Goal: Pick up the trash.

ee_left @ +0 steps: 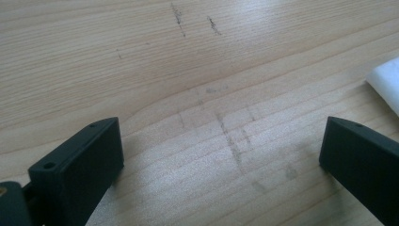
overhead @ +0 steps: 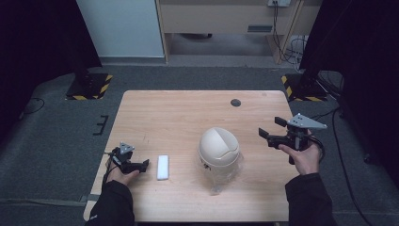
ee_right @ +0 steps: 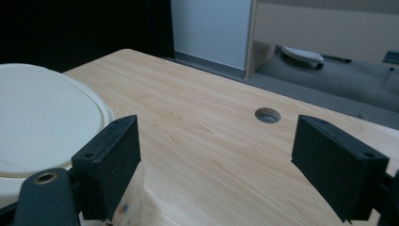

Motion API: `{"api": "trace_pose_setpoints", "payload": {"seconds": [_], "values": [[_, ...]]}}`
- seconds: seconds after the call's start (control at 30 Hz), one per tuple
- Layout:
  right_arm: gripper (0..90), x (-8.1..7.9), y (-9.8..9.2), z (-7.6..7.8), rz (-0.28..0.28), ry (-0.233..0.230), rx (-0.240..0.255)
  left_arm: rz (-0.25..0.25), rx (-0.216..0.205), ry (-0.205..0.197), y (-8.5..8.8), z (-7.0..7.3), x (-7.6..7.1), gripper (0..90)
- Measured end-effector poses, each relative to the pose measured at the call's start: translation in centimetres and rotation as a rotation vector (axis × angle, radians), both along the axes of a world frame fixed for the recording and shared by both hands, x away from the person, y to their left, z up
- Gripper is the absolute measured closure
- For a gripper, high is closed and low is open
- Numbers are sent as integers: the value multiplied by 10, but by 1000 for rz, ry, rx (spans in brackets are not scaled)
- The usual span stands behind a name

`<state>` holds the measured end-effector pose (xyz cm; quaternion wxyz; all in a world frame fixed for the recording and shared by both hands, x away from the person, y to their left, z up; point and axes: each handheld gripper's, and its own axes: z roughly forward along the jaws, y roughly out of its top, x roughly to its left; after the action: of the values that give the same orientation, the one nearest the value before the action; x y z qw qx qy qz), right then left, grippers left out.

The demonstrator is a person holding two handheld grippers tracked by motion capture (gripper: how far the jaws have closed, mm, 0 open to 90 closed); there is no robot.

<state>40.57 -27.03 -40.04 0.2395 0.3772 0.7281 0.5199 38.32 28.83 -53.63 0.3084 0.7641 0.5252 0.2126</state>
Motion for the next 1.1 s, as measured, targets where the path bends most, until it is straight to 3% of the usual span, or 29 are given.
{"api": "trace_pose_setpoints", "payload": {"seconds": [0.17, 0.3, 0.6, 0.7, 1.1], "values": [[159, -7, 8, 14, 45, -33, 22, -3, 0, 0, 0, 0, 0, 0], [159, -10, 15, 18, 85, -40, 12, -4, 0, 0, 0, 0, 0, 0], [161, -16, 31, 24, 181, -46, 46, -5, 0, -1, -1, 0, 0, 0], [163, -17, 34, 24, 202, -42, 67, -6, 0, -1, -1, 0, 0, 0], [174, -20, 56, 14, 290, 1, 28, -11, -2, -1, -2, 0, 0, 0]]}}
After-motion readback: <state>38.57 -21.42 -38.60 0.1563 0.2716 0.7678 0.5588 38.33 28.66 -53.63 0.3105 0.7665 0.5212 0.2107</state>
